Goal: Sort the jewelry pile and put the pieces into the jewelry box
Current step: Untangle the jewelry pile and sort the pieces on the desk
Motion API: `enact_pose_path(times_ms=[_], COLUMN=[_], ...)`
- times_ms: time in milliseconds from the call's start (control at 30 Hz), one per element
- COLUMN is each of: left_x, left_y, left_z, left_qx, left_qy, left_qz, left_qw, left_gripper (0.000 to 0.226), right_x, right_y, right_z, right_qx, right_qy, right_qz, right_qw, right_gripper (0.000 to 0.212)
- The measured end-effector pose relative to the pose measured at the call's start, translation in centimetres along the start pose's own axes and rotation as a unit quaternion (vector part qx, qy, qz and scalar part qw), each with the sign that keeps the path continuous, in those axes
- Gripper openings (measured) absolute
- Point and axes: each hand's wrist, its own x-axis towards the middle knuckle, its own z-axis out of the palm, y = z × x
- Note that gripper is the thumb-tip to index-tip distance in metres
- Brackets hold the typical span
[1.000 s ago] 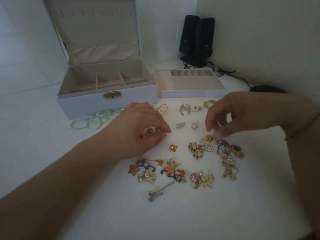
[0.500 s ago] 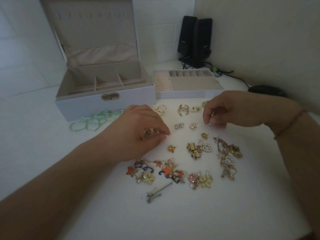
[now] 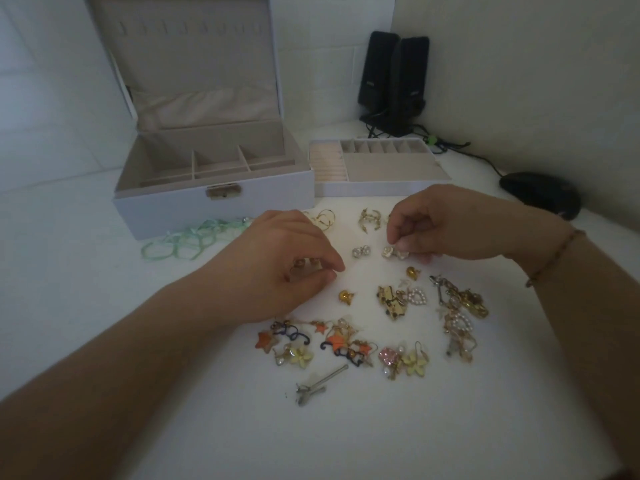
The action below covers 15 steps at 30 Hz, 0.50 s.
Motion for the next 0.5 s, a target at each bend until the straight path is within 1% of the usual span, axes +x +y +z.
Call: enact_pose_path(times_ms=[67, 167, 233, 300, 367, 400, 500], left_x=[0.0, 0.0, 0.0, 0.0, 0.1, 0.1, 0.2], left_y=[0.0, 0.1, 0.2, 0.4, 0.6, 0.7, 0.9], left_z=[0.0, 0.0, -0.1, 0.0, 0.0, 0.0, 0.1], left_qx=[0.002, -0.002, -0.004, -0.007, -0.008, -0.008, -0.003], left_qy=[-0.004, -0.004, -0.003, -0.007, -0.013, -0.015, -0.018], left_qz=[0.002, 0.000, -0.001, -0.002, 0.000, 0.003, 0.010], left_qw=[1.000, 1.000, 1.000, 1.000, 1.000, 1.000, 1.000], left_gripper=[0.015, 0.015, 0.015, 0.015, 0.017, 0.018, 0.020], right_x=[0.0, -0.3, -1.0, -2.0, -2.4, -2.4, -1.6], right_y=[0.0, 0.2, 0.5, 0.5, 0.1, -0.2, -0.3], right_z=[0.1, -0.8, -1.8, -2.5, -2.5, -2.2, -1.2], right_qx=[-0.010, -0.031, -0.059, -0.078, -0.051, -0.045, -0.060], right_qy=[0.002, 0.010, 0.011, -0.034, -0.095, -0.113, -0.124], right_qz=[-0.004, -0.010, -0.018, -0.021, -0.029, -0.039, -0.046], right_qw=[1.000, 0.999, 0.998, 0.996, 0.994, 0.992, 0.989], right_gripper=[0.008, 0.018, 0.020, 0.014, 0.013, 0.015, 0.017])
